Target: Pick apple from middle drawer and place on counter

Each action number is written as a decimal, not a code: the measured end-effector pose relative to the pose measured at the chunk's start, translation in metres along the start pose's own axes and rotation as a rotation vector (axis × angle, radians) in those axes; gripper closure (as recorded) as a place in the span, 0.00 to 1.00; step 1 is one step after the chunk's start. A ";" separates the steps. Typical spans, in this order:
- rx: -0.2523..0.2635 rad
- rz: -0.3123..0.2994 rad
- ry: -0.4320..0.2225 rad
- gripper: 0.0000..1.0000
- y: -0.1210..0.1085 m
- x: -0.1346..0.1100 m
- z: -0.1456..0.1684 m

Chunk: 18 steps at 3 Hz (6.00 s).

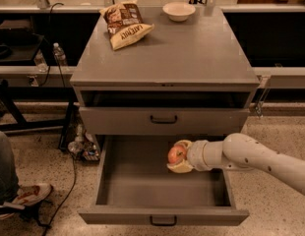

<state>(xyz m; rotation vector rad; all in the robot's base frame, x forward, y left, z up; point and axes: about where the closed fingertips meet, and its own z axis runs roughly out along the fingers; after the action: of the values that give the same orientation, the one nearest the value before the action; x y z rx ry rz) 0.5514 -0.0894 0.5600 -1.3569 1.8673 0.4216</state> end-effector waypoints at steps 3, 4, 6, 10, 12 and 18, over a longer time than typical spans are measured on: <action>0.182 -0.107 0.040 1.00 -0.030 -0.056 -0.078; 0.235 -0.136 0.047 1.00 -0.062 -0.085 -0.101; 0.336 -0.199 0.046 1.00 -0.102 -0.134 -0.147; 0.486 -0.275 -0.012 1.00 -0.139 -0.197 -0.208; 0.462 -0.220 -0.019 1.00 -0.202 -0.243 -0.209; 0.068 -0.009 0.017 0.74 -0.268 -0.253 -0.083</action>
Offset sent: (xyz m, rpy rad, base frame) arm -0.0015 -0.0442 0.1377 -0.1371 -0.2491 -0.1118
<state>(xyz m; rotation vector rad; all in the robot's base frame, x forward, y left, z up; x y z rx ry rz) 0.7959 -0.0790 0.8477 -1.3266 1.8719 0.3404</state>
